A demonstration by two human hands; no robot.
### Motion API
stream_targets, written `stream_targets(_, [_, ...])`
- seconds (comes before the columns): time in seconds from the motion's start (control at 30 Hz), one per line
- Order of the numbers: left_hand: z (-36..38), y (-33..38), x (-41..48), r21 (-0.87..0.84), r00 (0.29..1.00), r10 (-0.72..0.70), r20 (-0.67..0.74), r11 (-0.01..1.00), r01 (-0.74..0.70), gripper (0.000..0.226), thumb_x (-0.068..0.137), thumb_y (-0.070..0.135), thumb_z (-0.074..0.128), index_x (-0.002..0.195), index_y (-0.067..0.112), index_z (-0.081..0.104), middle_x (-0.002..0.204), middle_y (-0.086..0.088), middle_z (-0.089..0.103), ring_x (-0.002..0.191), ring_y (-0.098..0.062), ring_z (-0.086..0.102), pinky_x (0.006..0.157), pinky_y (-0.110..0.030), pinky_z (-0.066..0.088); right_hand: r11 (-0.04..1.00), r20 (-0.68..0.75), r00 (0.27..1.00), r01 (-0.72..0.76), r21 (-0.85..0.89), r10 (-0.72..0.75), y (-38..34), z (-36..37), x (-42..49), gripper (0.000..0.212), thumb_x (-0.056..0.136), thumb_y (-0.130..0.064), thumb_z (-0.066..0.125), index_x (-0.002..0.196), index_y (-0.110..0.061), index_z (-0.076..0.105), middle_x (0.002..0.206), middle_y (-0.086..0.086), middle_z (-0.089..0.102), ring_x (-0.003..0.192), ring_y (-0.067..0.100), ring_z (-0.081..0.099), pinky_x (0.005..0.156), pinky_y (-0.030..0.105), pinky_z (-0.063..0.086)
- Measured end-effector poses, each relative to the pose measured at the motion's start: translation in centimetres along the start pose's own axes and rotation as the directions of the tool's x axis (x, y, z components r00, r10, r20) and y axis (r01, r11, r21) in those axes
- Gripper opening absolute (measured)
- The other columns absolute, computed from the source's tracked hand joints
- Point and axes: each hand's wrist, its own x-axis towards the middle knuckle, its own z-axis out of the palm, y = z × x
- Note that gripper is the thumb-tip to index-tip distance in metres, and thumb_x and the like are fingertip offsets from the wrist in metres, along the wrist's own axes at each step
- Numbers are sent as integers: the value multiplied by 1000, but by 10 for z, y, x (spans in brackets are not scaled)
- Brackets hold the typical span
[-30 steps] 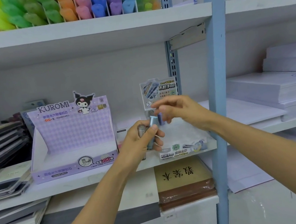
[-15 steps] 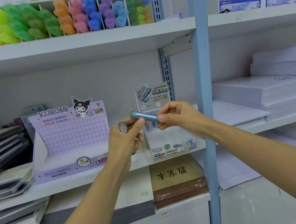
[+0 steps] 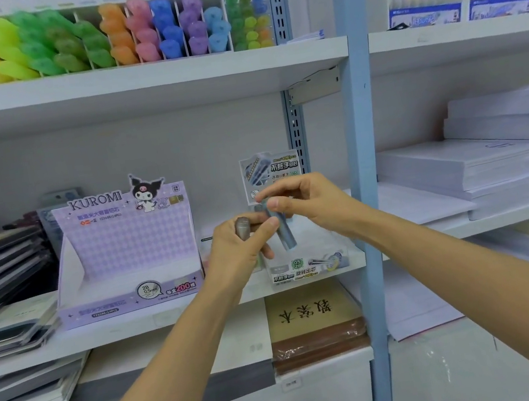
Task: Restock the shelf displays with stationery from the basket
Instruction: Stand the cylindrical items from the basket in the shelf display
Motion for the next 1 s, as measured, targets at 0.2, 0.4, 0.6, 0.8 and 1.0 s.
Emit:
stream_targets(0.2, [-3,-3,9,-158,977,-215,9,964,214,10,96,13,46,96,9,55,79,-6,60,54,-10,47,46,-22,37,999,-374,927,-21,24,28,17,-14,18,20,93,-4,59,110,-5,68,102,10,69,83,4,63,79,20,53])
stream_targets(0.4, [-12,-17,6,-207,990,-123,63,969,134,25,105,23,37,102,10,57,83,-5,62,62,-13,58,56,-25,51,940,-464,884,-199,-277,50,56,-14,35,21,92,-5,60,111,-5,69,100,6,70,88,13,62,91,36,54])
stream_targets(0.6, [-21,-25,5,-132,988,-57,144,988,76,25,103,35,40,114,19,56,71,-6,62,60,-16,57,49,-25,44,899,-391,915,-249,-360,96,78,-9,46,21,90,-4,63,110,-4,70,105,11,71,93,22,66,93,36,53])
stream_targets(0.8, [-22,-34,6,-113,978,-117,171,984,137,16,102,17,44,116,15,53,70,-2,62,60,-11,56,52,-21,41,865,-270,954,-245,-438,134,84,-17,50,22,92,-8,62,113,-7,70,112,5,70,92,14,64,91,25,50])
stream_targets(1.0, [-21,-35,4,-120,973,-116,200,983,142,19,98,9,52,117,7,49,73,-3,66,62,-12,56,55,-23,44,902,-314,942,-232,-366,115,88,-10,48,14,87,-3,67,97,-12,64,85,2,63,79,16,61,81,31,56])
